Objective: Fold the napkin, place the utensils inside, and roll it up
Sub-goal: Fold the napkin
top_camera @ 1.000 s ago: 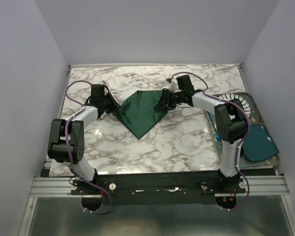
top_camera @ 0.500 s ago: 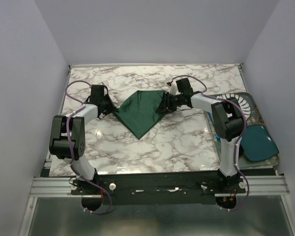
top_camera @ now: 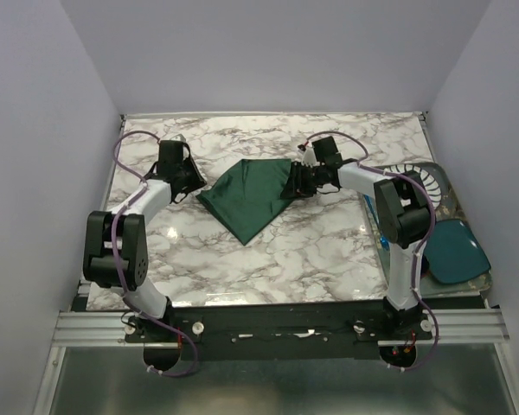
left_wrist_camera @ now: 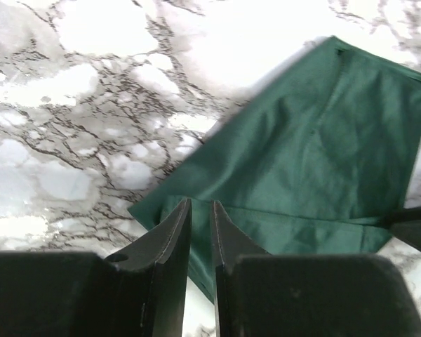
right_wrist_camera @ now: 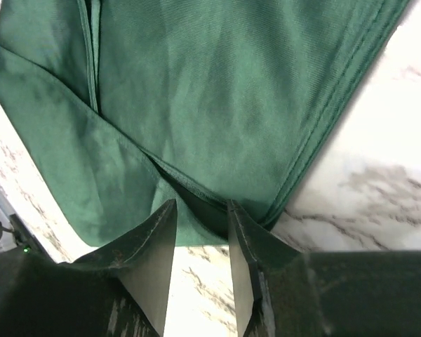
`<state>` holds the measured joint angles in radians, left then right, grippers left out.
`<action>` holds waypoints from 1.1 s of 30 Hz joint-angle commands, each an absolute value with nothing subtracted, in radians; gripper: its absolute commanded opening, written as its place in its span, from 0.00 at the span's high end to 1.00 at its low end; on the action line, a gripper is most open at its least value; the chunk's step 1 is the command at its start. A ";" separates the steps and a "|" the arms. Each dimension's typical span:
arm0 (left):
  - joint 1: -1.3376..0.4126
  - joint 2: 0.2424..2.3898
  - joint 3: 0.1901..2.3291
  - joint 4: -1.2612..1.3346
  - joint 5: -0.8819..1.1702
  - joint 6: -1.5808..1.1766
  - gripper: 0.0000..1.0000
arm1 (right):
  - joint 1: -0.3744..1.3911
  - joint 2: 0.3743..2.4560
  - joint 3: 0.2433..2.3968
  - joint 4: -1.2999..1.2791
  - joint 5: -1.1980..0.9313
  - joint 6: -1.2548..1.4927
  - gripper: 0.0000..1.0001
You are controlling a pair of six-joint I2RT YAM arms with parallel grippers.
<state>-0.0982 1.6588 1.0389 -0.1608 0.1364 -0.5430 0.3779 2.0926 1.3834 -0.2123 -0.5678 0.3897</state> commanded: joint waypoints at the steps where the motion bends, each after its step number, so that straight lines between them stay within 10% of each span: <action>1: -0.112 1.528 0.982 -0.120 0.182 -0.571 0.73 | 0.390 2.016 1.348 -0.232 -0.517 0.345 0.50; 12: -0.115 1.600 0.861 0.109 0.405 -0.699 0.78 | 0.426 1.958 1.427 -0.334 -0.315 0.204 0.39; 27: -0.083 1.628 0.850 0.026 0.213 -0.644 0.78 | 0.663 1.755 1.468 -0.385 -0.017 0.017 0.28; 33: -0.075 1.617 0.851 -0.044 0.131 -0.618 0.79 | 0.706 1.762 1.427 -0.293 -0.086 -0.034 0.08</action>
